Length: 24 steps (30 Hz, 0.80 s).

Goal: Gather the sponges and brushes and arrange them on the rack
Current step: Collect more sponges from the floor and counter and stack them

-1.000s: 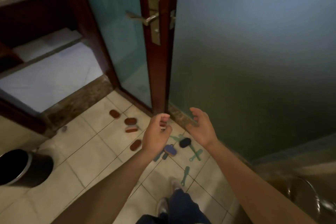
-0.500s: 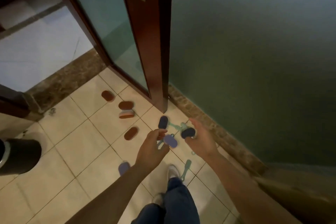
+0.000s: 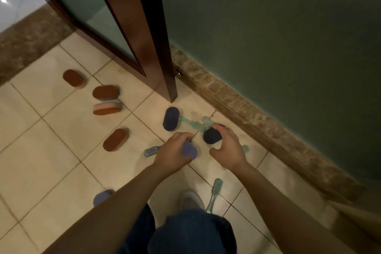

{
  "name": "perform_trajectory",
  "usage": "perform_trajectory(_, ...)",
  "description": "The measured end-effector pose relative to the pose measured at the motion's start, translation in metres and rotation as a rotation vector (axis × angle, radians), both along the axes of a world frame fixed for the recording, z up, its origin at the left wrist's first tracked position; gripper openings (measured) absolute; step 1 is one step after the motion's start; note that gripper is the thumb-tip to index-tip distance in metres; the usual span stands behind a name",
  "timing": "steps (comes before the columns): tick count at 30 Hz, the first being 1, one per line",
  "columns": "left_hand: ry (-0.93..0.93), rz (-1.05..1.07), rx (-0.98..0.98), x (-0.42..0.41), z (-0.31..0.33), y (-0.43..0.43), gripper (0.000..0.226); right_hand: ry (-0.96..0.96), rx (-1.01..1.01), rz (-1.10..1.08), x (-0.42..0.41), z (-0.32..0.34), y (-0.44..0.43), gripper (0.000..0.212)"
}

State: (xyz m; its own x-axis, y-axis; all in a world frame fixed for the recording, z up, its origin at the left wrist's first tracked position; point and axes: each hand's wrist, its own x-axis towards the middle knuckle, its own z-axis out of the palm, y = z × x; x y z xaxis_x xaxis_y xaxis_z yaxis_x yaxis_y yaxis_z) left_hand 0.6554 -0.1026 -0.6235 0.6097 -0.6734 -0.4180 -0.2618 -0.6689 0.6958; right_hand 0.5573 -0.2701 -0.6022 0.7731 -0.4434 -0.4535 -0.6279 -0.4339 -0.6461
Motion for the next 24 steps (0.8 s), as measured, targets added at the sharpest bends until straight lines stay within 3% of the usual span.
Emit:
perform_trajectory(6, -0.146, -0.251, 0.098, 0.006, -0.096, -0.014, 0.070, 0.051, -0.168, 0.182, 0.010, -0.104, -0.011, 0.075)
perform_trajectory(11, -0.336, -0.463, 0.329, 0.009, -0.147, -0.022, 0.079, 0.189, -0.296, 0.310, 0.025, -0.150, -0.017, 0.078)
perform_trajectory(18, -0.549, -0.695, 0.538, 0.012, -0.179, -0.027, 0.079, 0.305, -0.477, 0.469, 0.041, -0.194, -0.024, 0.085)
perform_trajectory(24, -0.544, -0.673, 0.521, 0.010, -0.190, -0.023, 0.067, 0.303, -0.652, 0.477, 0.039, -0.213, -0.020, 0.078)
